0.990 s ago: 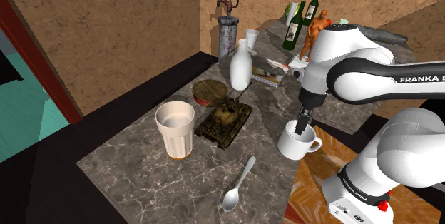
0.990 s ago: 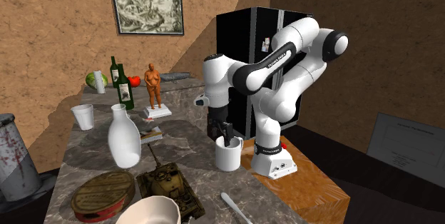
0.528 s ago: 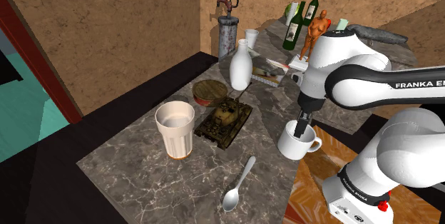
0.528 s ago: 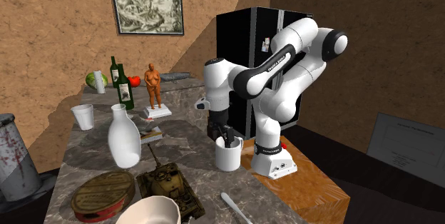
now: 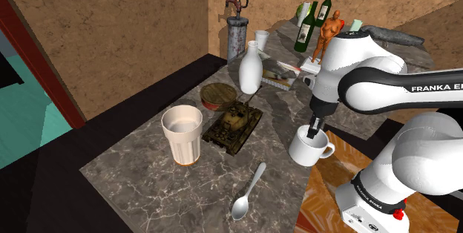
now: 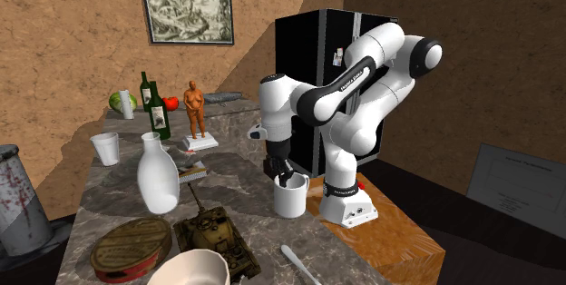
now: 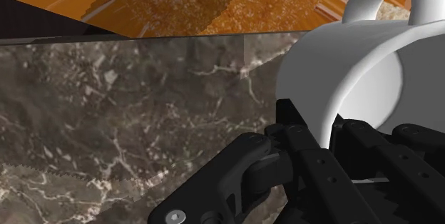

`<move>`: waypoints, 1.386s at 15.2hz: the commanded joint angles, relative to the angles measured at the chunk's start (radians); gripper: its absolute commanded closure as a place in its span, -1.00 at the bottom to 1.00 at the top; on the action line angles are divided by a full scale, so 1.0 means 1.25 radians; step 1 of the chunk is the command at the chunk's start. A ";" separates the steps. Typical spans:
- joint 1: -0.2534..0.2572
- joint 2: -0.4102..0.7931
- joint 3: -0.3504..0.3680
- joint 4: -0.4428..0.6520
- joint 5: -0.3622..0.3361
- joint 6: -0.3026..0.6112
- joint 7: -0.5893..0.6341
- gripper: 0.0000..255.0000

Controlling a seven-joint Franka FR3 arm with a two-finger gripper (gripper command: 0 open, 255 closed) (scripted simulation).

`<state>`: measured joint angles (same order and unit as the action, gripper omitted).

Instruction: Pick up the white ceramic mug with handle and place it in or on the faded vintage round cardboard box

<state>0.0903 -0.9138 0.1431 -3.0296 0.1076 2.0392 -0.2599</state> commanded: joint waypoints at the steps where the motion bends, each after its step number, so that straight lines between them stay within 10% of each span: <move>1: 0.000 0.000 0.000 0.000 0.000 0.000 0.000 1.00; 21: -0.011 -0.070 -0.021 0.155 -0.023 -0.224 -0.002 1.00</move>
<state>0.0761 -0.9959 0.1167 -2.8514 0.0794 1.7795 -0.2647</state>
